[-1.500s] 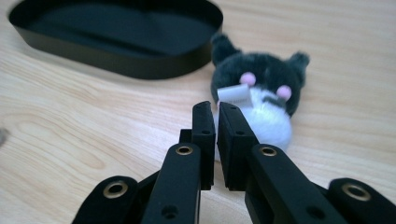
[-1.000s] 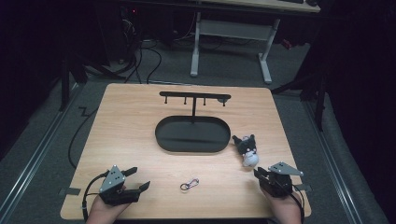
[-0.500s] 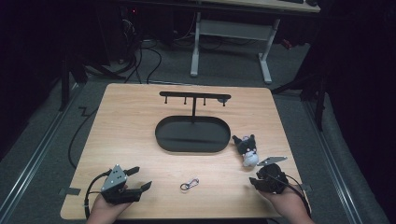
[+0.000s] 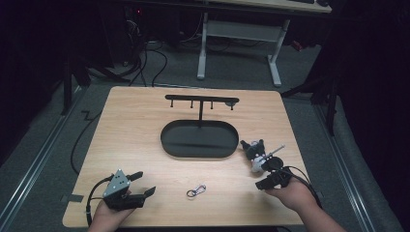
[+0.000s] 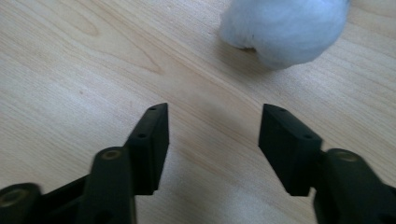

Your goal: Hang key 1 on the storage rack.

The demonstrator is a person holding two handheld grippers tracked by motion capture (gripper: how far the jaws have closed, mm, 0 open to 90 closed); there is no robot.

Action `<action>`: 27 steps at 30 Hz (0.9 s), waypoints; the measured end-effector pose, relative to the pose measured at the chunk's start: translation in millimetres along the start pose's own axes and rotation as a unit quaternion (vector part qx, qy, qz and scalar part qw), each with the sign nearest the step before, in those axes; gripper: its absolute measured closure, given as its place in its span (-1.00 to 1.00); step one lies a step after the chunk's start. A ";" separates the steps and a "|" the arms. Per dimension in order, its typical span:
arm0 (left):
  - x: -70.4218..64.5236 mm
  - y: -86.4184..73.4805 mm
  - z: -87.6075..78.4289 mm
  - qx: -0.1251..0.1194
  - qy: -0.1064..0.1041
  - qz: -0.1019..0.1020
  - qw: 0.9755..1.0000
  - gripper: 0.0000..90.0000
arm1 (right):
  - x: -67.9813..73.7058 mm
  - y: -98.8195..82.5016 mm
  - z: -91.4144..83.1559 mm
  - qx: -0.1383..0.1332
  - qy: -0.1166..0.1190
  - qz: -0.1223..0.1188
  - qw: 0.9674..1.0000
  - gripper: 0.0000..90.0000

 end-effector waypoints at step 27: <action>1.0 -0.1 -3.7 -0.009 -0.002 0.002 1.000 -0.42 | -26.2 80.2 11.2 0.097 0.021 0.088 0.991 -0.54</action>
Point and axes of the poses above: each handheld gripper's, and its own axes: z roughly forward along the jaws, y roughly out of its top, x roughly to its left, the point moved 5 cm from there along z, roughly forward along the jaws, and after that the axes turned 9 degrees about z, right-handed, at the moved point
